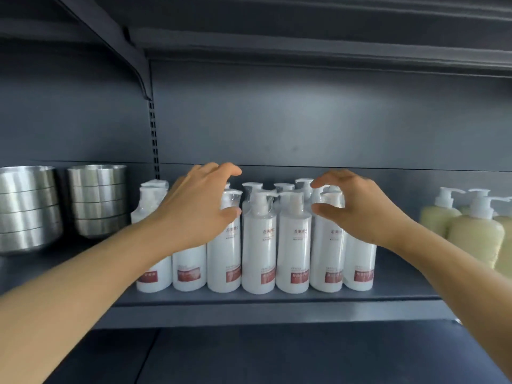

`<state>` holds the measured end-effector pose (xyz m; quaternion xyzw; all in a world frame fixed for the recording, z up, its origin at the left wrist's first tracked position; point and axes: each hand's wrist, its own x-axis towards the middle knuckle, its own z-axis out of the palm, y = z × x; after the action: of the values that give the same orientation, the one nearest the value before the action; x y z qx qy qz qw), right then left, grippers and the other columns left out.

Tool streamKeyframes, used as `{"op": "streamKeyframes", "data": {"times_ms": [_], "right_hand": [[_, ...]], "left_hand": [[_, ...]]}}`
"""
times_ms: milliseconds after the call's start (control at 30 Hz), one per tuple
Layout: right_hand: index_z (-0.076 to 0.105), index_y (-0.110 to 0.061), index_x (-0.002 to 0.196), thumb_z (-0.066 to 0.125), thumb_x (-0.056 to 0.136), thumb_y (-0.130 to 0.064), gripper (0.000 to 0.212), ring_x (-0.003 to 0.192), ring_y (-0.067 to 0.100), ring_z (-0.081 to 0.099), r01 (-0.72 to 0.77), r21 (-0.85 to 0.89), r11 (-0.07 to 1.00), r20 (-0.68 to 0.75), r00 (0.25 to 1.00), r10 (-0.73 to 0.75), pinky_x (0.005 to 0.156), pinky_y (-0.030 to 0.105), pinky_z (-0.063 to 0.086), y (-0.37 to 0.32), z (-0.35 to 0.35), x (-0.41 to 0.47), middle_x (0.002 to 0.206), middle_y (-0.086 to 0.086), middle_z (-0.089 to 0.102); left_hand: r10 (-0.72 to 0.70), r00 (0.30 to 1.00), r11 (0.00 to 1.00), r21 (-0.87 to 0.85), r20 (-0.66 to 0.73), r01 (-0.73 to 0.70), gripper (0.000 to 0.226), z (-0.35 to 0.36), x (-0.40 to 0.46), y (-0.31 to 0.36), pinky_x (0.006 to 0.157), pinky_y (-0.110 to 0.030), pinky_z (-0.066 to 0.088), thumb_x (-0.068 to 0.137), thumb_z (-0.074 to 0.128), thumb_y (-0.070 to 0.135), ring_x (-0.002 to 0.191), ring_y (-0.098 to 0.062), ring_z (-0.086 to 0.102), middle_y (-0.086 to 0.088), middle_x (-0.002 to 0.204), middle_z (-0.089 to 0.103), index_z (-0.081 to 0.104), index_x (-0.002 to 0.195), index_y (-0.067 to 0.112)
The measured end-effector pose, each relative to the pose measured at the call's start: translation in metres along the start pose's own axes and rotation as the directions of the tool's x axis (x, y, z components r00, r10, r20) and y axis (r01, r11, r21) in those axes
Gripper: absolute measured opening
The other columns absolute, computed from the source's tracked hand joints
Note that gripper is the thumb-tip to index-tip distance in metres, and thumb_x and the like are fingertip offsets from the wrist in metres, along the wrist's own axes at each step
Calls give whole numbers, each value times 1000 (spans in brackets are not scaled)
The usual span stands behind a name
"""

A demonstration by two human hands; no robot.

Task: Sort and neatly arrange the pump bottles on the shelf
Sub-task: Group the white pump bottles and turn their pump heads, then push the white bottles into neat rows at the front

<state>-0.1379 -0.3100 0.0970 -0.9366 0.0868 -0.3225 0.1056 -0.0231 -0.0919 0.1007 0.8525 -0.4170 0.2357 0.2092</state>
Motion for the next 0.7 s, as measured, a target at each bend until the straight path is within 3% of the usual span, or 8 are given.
{"op": "streamKeyframes", "data": {"times_ms": [167, 300, 467, 567, 700], "right_hand": [[59, -22, 120, 67, 85, -21, 36, 108, 14, 52, -116, 147, 982, -185, 972, 143, 88, 21, 35, -8, 21, -43, 125, -6, 55], [55, -16, 124, 68, 84, -16, 42, 109, 13, 50, -235, 218, 947, -239, 928, 285, 80, 7, 34, -1, 41, -73, 121, -4, 50], [38, -19, 136, 69, 83, -23, 62, 125, 18, 39, -427, 240, 872, -144, 873, 467, 93, 24, 36, 19, 64, -97, 134, 2, 38], [33, -20, 139, 68, 84, -24, 65, 126, 18, 38, -433, 209, 877, -109, 881, 461, 89, 22, 35, 26, 68, -101, 137, 1, 34], [35, -22, 136, 68, 83, -21, 62, 123, 14, 40, -330, 227, 916, -121, 924, 363, 87, 20, 34, 23, 67, -88, 135, -4, 34]], "left_hand": [[2, 997, 998, -63, -76, -7, 57, 26, -46, -3, 104, -26, 29, 88, 61, 26, 130, -12, 31, 9, 139, 40, 34, 139, 28], [3, 1000, 999, -53, -8, -3, 63, 60, -73, 2, 104, -25, 30, 90, 57, 28, 128, -13, 32, 7, 140, 37, 26, 144, 26], [-115, 993, 993, -12, 20, 115, 65, 99, -78, 10, 102, -29, 37, 90, 57, 35, 125, -17, 38, 1, 140, 36, 24, 144, 21], [-156, 984, 986, 41, -81, 160, 64, 107, -66, 14, 95, -34, 40, 84, 65, 37, 118, -23, 43, -4, 133, 43, 37, 137, 18], [-110, 964, 986, 92, -241, 136, 57, 98, -34, 15, 90, -36, 39, 79, 70, 38, 112, -26, 43, -5, 124, 49, 49, 127, 15]]}}
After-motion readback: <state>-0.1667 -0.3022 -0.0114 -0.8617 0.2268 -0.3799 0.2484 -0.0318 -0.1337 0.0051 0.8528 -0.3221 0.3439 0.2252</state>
